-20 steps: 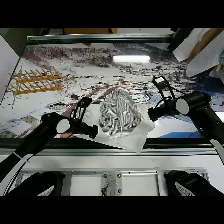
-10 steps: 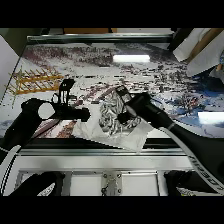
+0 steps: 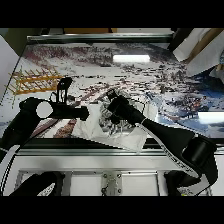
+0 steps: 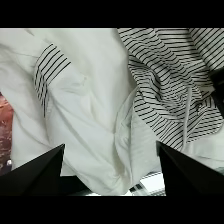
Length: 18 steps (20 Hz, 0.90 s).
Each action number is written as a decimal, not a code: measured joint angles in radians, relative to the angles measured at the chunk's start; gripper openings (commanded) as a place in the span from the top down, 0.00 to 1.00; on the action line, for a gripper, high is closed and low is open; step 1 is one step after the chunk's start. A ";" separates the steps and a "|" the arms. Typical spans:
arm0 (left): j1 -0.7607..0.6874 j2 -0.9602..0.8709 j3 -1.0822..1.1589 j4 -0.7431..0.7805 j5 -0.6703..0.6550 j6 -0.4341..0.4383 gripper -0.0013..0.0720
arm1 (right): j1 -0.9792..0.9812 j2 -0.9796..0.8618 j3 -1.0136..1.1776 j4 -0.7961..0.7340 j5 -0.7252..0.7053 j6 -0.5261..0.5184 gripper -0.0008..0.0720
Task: Fold the clothes and pants, and hang the long-sleeved shirts on hangers.
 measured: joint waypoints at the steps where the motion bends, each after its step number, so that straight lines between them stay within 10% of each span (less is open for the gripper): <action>1: 0.000 0.000 0.000 0.000 0.000 0.000 0.13 | 0.001 -0.006 0.002 -0.018 0.016 0.005 0.11; 3: 0.000 0.000 0.000 0.000 0.000 0.000 0.13 | 0.002 -0.021 0.005 -0.039 0.042 0.012 0.39; 8: 0.000 0.000 0.000 0.000 -0.001 -0.002 0.13 | 0.002 -0.056 0.006 -0.061 0.072 0.015 0.39; 9: 0.000 0.000 0.000 0.000 -0.001 -0.002 0.13 | 0.002 -0.060 0.006 -0.063 0.073 0.015 0.48; 10: 0.000 0.000 0.000 0.000 -0.002 -0.002 0.13 | 0.002 -0.063 0.006 -0.064 0.073 0.015 0.84; 11: 0.000 0.000 0.000 0.000 -0.002 -0.002 0.13 | 0.002 -0.064 0.006 -0.064 0.074 0.012 0.96; 18: -0.003 -0.030 0.001 -0.001 0.003 -0.019 0.13 | 0.007 0.097 0.006 -0.063 0.096 -0.061 0.97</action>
